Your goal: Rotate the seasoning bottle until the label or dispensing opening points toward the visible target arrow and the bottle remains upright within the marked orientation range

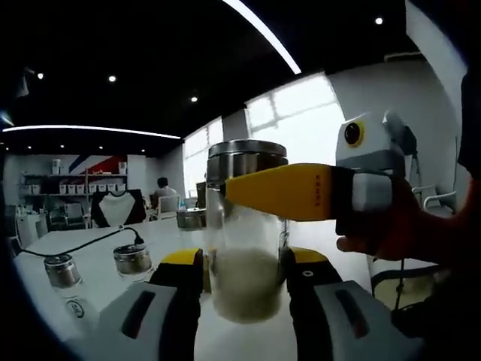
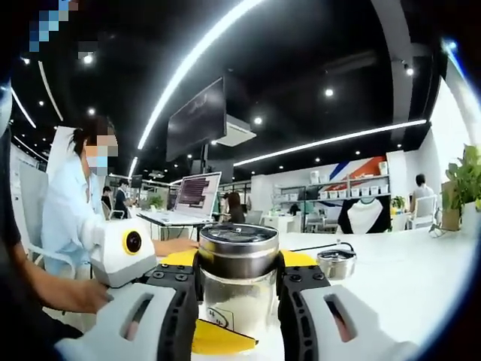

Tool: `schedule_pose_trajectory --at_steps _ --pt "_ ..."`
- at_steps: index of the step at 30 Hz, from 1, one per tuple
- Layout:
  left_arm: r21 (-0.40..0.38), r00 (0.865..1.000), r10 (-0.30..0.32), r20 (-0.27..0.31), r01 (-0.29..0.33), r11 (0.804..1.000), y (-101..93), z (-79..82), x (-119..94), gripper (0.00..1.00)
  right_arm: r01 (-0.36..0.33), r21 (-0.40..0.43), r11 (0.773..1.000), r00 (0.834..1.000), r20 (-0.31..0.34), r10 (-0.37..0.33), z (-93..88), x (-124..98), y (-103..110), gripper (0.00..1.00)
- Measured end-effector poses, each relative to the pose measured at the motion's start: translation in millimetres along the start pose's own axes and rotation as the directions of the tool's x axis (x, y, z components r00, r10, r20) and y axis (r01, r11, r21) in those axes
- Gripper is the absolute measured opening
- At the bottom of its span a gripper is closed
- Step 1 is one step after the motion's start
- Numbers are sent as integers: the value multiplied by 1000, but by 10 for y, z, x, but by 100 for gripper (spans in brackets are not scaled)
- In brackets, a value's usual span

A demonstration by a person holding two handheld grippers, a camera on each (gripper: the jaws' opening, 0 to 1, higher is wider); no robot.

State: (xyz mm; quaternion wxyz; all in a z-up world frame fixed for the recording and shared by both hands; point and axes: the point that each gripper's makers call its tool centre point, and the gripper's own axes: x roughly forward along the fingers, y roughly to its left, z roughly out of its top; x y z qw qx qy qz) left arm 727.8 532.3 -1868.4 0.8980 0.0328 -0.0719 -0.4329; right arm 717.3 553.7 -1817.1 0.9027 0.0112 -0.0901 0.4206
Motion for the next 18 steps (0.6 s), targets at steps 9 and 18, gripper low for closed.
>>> schedule_pose_trajectory --at_steps 9,18 --pt "23 999 13 -35 -12 1000 139 -49 -57 71 27 18 999 1000 7 -27 35 -96 -171 37" --pt "2 999 26 -26 -26 1000 230 -3 -98 85 38 14 999 999 13 -38 75 -181 -304 37"
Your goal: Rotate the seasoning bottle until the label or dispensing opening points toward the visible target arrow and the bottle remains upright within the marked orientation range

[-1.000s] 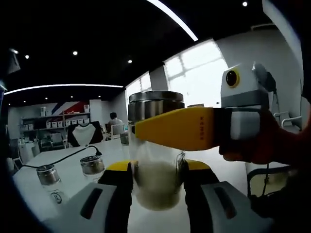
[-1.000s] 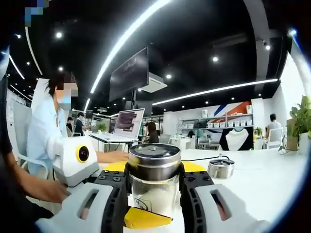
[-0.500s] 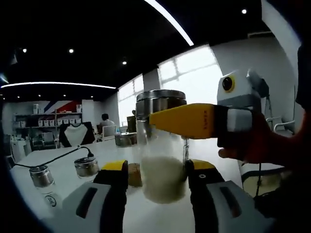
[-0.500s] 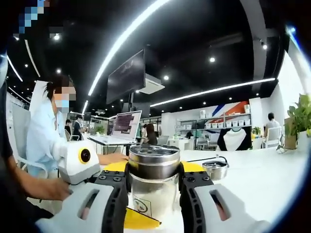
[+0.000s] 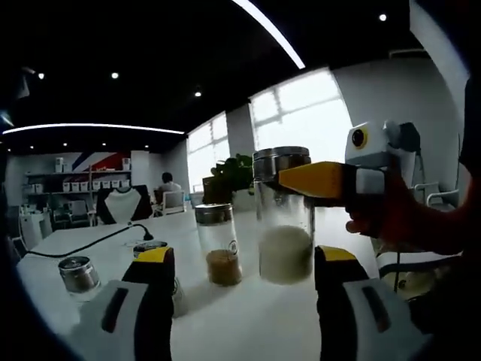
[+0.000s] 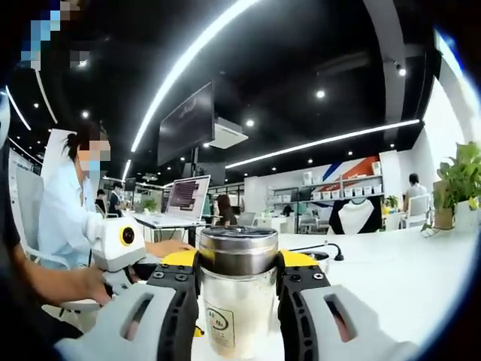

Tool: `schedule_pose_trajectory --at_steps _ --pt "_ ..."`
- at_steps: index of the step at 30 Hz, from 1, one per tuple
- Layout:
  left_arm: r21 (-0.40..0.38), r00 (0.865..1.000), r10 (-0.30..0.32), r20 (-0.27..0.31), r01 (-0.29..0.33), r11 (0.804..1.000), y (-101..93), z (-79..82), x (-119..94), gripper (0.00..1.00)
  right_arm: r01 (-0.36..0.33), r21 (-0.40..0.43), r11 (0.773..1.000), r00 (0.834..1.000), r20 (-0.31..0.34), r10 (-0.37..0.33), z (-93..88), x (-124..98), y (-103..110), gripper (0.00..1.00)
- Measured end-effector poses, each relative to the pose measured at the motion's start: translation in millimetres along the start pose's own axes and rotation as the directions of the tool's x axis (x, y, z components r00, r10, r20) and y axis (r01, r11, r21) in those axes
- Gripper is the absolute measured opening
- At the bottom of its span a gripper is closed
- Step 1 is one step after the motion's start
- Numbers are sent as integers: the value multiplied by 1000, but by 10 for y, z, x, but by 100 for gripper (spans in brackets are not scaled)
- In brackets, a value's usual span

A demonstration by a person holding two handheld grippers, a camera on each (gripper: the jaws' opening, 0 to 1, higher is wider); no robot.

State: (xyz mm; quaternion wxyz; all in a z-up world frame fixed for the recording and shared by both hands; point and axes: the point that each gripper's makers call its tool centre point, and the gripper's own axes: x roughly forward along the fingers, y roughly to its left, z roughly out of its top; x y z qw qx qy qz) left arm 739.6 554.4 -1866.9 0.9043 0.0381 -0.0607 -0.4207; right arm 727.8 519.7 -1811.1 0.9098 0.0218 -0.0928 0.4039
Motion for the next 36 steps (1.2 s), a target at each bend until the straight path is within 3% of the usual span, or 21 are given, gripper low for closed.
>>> schedule_pose_trajectory --at_steps 7,22,27,36 --pt "2 998 52 -27 -52 999 145 8 -42 99 37 -8 999 999 2 -37 44 -98 -192 37" --pt "-1 993 119 -23 -119 993 401 130 -219 100 101 -11 995 995 4 -101 57 -308 -521 37" --pt "-14 989 146 -18 -146 989 512 148 -285 100 122 12 992 993 -5 -122 27 -327 -703 37" --pt "-11 982 185 -27 -185 983 658 146 -386 100 140 -21 990 990 -32 -141 14 -287 -938 37"
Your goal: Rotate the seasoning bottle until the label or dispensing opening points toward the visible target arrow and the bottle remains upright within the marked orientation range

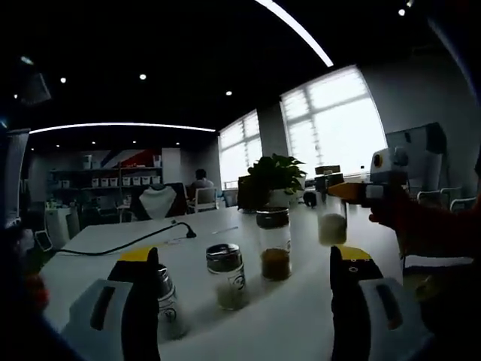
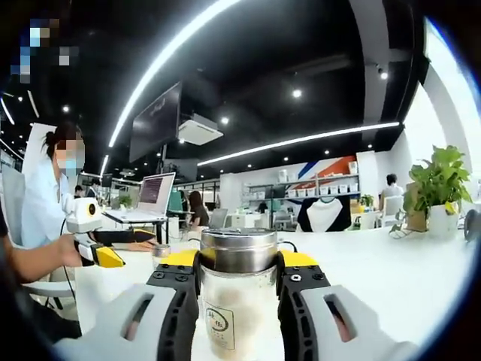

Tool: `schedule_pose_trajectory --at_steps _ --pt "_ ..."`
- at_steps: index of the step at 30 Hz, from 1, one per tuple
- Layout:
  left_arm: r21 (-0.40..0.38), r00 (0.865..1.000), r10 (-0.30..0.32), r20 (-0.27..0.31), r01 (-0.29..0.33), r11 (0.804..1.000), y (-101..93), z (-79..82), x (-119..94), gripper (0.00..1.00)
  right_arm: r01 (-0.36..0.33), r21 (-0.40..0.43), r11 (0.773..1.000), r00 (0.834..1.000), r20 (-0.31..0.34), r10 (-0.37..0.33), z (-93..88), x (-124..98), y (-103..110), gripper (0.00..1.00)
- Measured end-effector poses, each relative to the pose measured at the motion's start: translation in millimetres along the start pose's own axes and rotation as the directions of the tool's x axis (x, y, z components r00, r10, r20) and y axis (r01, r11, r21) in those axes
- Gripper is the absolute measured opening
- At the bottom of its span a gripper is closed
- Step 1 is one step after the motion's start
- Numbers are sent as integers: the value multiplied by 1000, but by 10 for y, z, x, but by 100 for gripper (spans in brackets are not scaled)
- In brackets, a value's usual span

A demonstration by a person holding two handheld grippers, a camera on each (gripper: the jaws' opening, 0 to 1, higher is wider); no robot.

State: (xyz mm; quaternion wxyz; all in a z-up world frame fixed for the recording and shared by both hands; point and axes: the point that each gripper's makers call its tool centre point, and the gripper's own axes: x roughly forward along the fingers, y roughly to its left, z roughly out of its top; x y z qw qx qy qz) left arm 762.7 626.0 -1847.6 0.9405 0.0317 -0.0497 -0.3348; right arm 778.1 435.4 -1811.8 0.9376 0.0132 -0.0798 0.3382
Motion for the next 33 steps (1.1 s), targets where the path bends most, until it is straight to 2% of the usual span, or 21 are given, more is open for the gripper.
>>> schedule_pose_trajectory --at_steps 8,17,25,33 --pt "11 1000 23 -17 -22 1000 80 -16 -40 100 7 -2 1000 1000 -13 -7 -56 107 -167 37" --pt "7 998 40 -40 -40 999 199 -71 -102 100 20 -1 1000 999 -44 -20 -201 201 -363 37" --pt "-1 997 65 -50 -65 998 302 -114 -143 100 27 -6 1000 998 -65 -27 -321 223 -512 37" --pt "-14 996 75 -44 -76 997 339 -111 -160 100 41 28 999 997 -68 -39 -381 221 -614 37"
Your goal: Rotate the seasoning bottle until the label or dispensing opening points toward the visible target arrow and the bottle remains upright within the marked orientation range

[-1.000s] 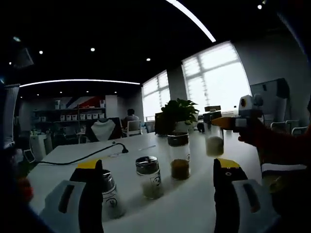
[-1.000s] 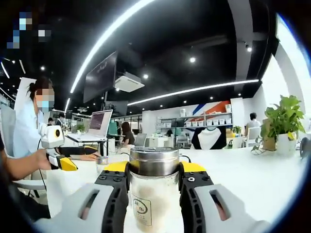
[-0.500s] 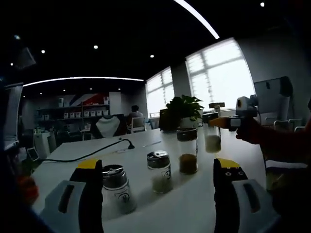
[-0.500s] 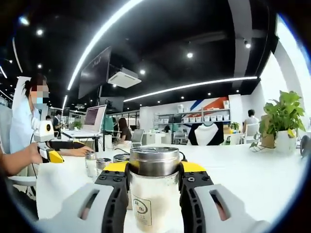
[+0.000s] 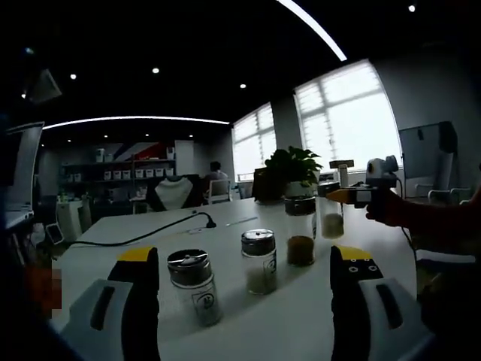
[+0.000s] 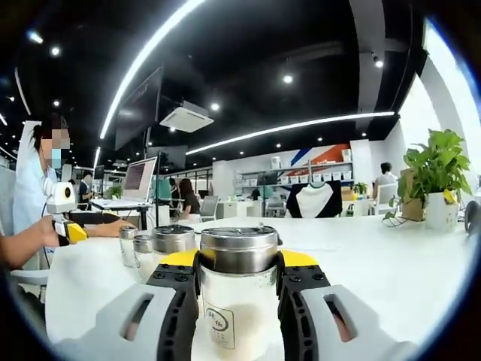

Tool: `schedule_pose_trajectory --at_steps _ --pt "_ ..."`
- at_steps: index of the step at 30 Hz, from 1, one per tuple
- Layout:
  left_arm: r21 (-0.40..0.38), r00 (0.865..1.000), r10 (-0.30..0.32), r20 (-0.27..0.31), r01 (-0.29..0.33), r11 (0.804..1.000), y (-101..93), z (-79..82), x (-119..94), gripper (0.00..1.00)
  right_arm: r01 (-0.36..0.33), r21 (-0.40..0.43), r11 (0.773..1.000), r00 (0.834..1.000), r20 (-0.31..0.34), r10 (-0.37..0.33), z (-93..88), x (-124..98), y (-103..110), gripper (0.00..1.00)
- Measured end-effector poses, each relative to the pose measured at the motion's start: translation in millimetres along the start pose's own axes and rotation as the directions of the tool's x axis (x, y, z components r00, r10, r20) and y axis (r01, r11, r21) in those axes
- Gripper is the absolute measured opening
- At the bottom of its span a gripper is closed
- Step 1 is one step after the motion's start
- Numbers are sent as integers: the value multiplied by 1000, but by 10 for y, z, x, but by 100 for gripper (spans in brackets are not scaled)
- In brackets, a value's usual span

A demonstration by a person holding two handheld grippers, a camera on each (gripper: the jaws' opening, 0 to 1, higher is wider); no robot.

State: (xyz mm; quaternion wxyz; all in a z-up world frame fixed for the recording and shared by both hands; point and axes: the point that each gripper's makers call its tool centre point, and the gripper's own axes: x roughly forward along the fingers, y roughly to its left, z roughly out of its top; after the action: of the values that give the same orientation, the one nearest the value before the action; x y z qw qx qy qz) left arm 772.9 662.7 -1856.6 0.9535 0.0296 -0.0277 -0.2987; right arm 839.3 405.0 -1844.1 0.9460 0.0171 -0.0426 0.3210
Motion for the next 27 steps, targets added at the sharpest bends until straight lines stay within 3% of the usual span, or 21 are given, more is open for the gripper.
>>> schedule_pose_trajectory --at_steps 15,21,27 --pt "-1 999 -20 -26 20 1000 -40 -56 22 100 12 -11 1000 1000 -25 -13 -89 13 -68 37" --pt "6 1000 3 5 -3 1000 3 13 5 100 5 -9 1000 999 -34 -5 -149 26 -87 37" --pt "7 1000 -9 -28 9 1000 4 -68 21 100 1 -14 1000 1000 -26 -1 -146 33 -81 37"
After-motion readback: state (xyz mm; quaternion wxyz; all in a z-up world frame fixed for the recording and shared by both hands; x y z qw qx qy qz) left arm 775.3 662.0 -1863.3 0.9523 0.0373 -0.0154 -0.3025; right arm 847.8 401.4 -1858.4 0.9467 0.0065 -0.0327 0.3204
